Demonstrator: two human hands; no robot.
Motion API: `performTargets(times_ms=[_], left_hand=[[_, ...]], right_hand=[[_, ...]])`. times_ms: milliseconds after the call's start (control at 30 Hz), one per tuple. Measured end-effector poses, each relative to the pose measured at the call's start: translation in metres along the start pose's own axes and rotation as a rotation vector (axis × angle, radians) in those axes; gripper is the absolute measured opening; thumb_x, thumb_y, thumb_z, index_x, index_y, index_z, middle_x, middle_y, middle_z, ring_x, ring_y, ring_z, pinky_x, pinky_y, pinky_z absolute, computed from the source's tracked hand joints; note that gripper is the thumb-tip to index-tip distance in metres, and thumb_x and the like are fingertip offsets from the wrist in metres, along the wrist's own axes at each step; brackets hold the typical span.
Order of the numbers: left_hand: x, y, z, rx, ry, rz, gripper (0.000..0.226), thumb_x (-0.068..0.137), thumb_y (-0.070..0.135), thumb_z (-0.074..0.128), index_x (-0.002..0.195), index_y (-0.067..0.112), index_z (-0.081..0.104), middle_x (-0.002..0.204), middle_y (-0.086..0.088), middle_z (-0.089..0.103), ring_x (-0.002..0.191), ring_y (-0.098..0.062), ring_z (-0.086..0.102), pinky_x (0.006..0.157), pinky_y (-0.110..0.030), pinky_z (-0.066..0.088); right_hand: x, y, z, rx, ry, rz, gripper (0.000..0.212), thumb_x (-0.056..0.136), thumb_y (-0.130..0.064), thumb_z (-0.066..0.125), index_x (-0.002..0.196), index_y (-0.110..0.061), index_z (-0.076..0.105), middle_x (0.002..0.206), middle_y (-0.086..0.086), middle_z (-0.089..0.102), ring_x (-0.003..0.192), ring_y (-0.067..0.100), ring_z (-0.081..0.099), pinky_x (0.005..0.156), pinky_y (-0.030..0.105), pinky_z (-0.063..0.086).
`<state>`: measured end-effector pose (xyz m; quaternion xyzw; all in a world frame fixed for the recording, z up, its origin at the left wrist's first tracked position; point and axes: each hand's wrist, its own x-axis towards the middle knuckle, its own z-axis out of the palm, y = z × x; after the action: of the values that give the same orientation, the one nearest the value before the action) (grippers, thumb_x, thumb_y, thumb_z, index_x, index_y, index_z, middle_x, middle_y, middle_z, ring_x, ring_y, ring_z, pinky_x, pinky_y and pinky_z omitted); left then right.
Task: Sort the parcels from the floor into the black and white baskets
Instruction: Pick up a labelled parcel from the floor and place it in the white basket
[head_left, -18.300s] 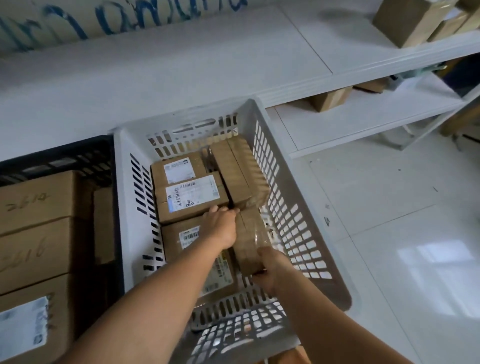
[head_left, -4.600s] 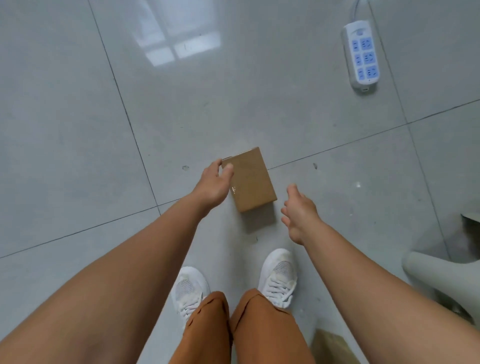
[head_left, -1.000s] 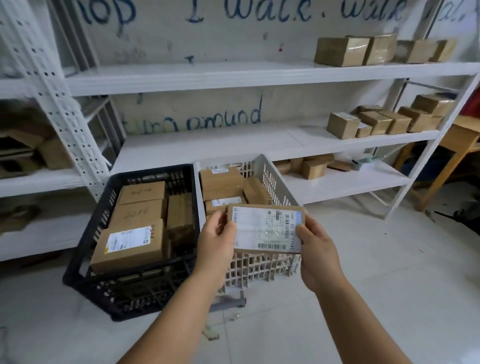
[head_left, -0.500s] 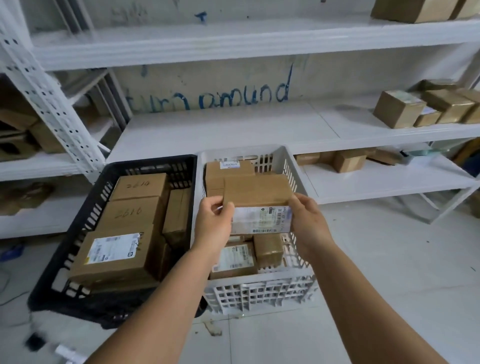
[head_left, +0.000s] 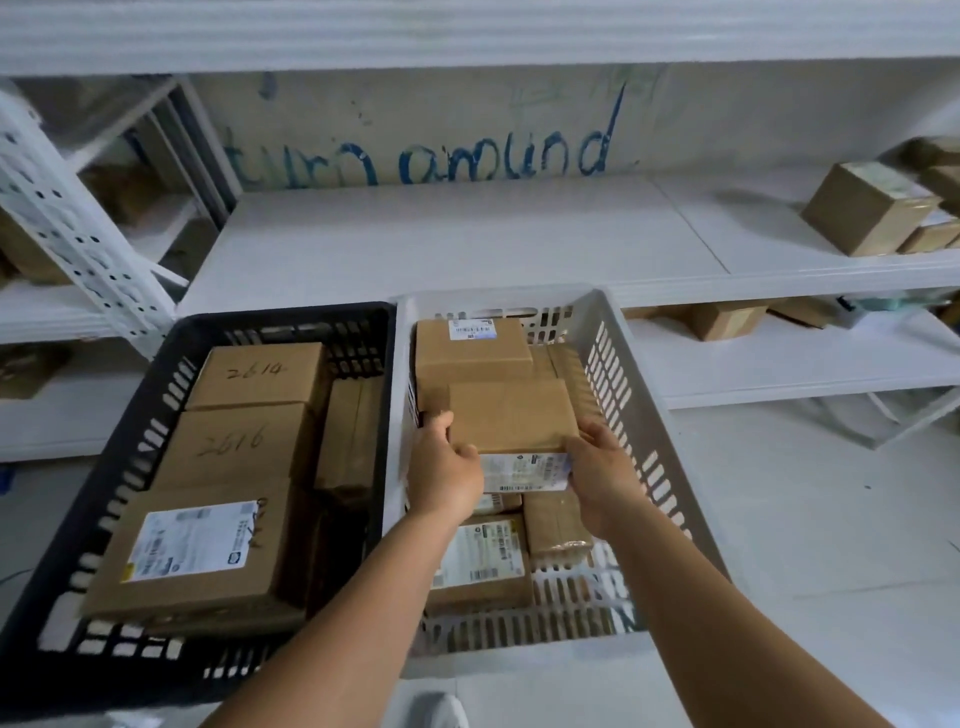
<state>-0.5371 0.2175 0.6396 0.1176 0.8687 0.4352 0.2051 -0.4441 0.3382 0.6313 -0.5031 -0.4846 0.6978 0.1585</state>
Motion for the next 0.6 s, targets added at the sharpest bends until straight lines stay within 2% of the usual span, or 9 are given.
performTargets(times_ms=[67,133,200,333,467,600], left_hand=[[0.011,-0.008,0.002,0.082,-0.038,0.012,0.055,0.095,0.014,0.047,0.147,0.023,0.031,0.144,-0.002,0.038,0.121,-0.023,0.051,0.096,-0.041,0.050],[0.020,-0.014,0.003,0.213,-0.078,0.041,0.058,0.095,0.013,0.048,0.149,0.021,0.026,0.146,-0.003,0.030,0.127,-0.023,0.043,0.104,-0.036,0.044],[0.027,-0.019,0.006,0.382,-0.097,0.086,0.062,0.094,0.015,0.051,0.148,0.020,0.023,0.148,-0.006,0.025,0.133,-0.025,0.033,0.109,-0.036,0.037],[0.034,-0.023,0.011,0.500,-0.146,0.050,0.070,0.094,0.012,0.051,0.151,0.021,0.013,0.159,-0.009,0.000,0.146,-0.029,0.005,0.118,-0.039,0.017],[0.041,-0.029,0.014,0.516,-0.171,0.045,0.077,0.093,-0.001,0.043,0.153,0.020,-0.001,0.157,-0.004,-0.024,0.146,-0.023,-0.016,0.117,-0.037,0.005],[0.048,-0.034,0.018,0.644,-0.182,0.162,0.085,0.088,-0.010,0.042,0.151,0.009,-0.011,0.156,-0.009,-0.028,0.142,-0.025,-0.029,0.117,-0.037,-0.006]], right_hand=[[0.013,0.010,0.012,-0.020,0.003,0.011,0.035,0.095,-0.008,0.047,0.127,-0.020,0.054,0.110,0.005,0.065,0.096,0.024,0.064,0.078,0.038,0.055],[0.024,0.017,0.023,-0.039,-0.001,0.015,0.038,0.095,-0.007,0.045,0.130,-0.021,0.053,0.112,0.003,0.064,0.103,0.025,0.063,0.088,0.042,0.054],[0.032,0.022,0.033,-0.062,0.006,0.024,0.033,0.096,-0.008,0.044,0.122,-0.025,0.054,0.110,0.000,0.065,0.104,0.024,0.062,0.094,0.044,0.052],[0.044,0.029,0.049,-0.085,0.023,0.029,0.036,0.097,-0.010,0.043,0.128,-0.026,0.053,0.106,-0.003,0.066,0.100,0.020,0.063,0.093,0.042,0.053],[0.052,0.034,0.062,-0.092,0.030,0.032,0.043,0.099,-0.006,0.040,0.138,-0.022,0.047,0.127,0.004,0.060,0.113,0.020,0.057,0.100,0.037,0.047],[0.059,0.030,0.072,-0.111,0.020,0.023,0.051,0.098,-0.005,0.039,0.147,-0.019,0.038,0.137,0.004,0.053,0.123,0.020,0.051,0.104,0.033,0.042]])
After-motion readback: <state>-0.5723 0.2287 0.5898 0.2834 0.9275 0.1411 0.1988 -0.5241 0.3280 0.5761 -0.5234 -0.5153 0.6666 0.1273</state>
